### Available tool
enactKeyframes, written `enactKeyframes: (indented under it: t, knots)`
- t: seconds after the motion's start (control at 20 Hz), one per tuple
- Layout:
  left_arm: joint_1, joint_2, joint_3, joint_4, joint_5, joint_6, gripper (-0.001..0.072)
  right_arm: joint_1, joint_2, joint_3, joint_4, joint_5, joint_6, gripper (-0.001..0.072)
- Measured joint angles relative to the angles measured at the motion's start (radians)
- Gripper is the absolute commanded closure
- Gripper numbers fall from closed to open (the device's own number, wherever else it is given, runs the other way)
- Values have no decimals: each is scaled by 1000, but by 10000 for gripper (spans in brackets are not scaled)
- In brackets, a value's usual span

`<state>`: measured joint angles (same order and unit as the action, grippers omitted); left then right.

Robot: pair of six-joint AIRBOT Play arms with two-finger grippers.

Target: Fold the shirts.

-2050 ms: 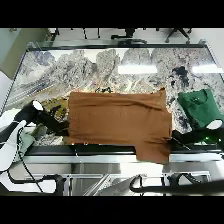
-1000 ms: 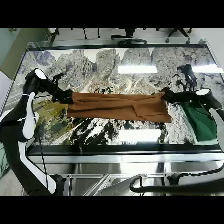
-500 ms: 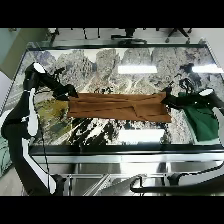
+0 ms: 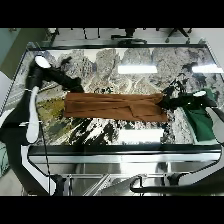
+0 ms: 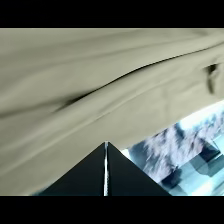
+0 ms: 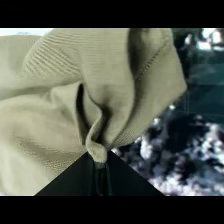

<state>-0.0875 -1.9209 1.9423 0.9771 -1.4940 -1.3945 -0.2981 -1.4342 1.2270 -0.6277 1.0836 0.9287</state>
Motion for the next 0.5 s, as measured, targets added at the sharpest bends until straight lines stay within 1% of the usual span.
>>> enactKeyframes:
  t: [0.1, 0.25, 0.35, 0.5]
  knots:
    - [-89, -16, -49, -18, 83, 8, 692, -14, 28, 30, 23, 45, -3, 694]
    - [-242, -87, -88, -27, 205, 13, 692, -42, 79, 119, 42, 163, 32, 694]
    - [-344, -152, -69, -33, 271, 15, 692, -57, 107, 202, 55, 256, 72, 694]
    - [-480, -262, 23, -37, 349, 3, 692, -70, 134, 348, 95, 373, 132, 694]
